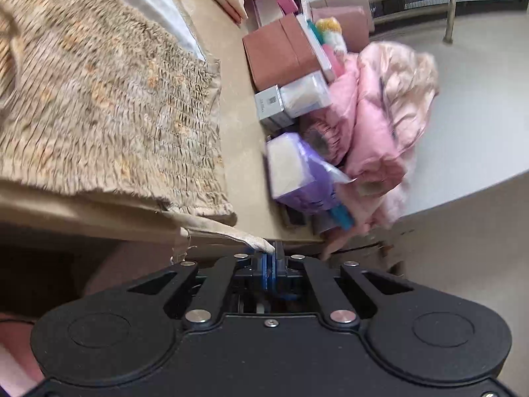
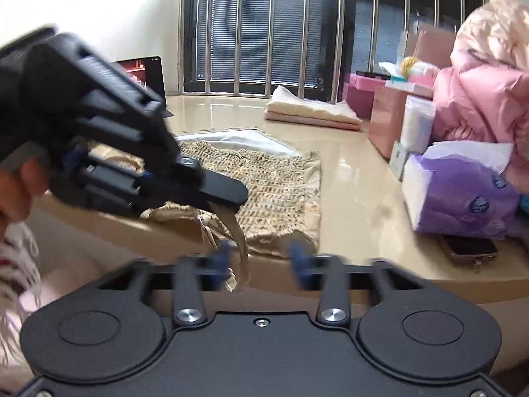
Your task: Fold clothes
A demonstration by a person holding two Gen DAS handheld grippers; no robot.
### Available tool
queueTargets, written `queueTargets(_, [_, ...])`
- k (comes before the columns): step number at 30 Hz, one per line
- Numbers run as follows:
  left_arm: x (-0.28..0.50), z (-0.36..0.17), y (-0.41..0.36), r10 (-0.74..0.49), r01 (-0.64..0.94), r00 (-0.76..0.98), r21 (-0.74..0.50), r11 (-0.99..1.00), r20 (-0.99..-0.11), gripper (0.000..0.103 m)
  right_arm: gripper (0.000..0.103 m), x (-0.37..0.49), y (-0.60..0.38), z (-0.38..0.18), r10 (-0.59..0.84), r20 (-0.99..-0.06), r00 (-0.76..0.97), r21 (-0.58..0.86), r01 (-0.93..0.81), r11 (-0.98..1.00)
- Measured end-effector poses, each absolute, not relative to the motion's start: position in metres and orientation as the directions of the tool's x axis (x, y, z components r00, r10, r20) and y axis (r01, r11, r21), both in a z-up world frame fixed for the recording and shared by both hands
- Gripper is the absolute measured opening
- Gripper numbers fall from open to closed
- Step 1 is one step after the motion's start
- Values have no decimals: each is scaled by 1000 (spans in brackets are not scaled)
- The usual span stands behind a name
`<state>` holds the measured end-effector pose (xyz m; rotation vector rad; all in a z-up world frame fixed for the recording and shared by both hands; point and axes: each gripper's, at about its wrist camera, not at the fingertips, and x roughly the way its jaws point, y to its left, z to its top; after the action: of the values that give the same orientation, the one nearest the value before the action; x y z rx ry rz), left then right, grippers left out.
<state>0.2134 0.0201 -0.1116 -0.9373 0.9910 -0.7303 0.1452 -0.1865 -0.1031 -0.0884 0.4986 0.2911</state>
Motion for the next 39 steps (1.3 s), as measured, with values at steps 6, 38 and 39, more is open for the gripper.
queueTargets(6, [211, -109, 48, -822, 61, 439, -901, 429, -362, 38, 2, 159, -176, -75, 270, -410, 871, -105, -339, 935])
queueTargets(38, [191, -66, 77, -732, 284, 516, -718, 635, -444, 70, 53, 329, -141, -90, 232, -816, 530, -34, -445, 895])
queueTargets(39, [197, -66, 65, -733, 311, 504, -697, 647, -456, 64, 53, 331, -143, -89, 245, -819, 519, -15, -446, 895])
